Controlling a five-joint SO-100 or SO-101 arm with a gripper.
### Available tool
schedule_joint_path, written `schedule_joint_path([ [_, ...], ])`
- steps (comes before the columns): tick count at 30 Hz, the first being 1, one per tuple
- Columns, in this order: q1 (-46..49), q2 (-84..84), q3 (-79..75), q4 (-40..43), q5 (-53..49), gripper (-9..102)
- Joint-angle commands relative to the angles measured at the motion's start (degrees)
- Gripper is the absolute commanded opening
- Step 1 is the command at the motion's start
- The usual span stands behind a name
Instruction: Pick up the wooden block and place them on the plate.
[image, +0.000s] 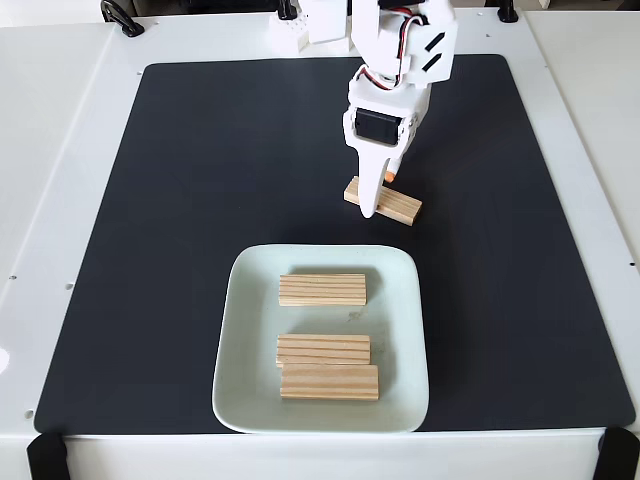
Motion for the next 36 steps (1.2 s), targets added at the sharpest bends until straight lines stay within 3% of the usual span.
schedule_joint_path([
  [1, 0.35, -0.44, -3.16, 0.0, 0.26, 27],
  [10, 1.23, -4.39, -4.31, -0.44, 0.09, 26],
  [12, 1.85, -4.57, -4.31, -0.44, -0.26, 22],
  [17, 2.02, -3.87, -4.04, -0.53, -0.53, -1],
  [20, 2.02, -2.55, -3.6, -0.53, -0.62, 0],
  [25, 1.32, 8.0, -0.79, -0.44, -1.67, -1],
  [29, 1.05, 22.68, 3.78, -1.67, -11.25, -1],
  [36, 3.96, 49.92, 19.69, -19.25, -24.96, -1],
])
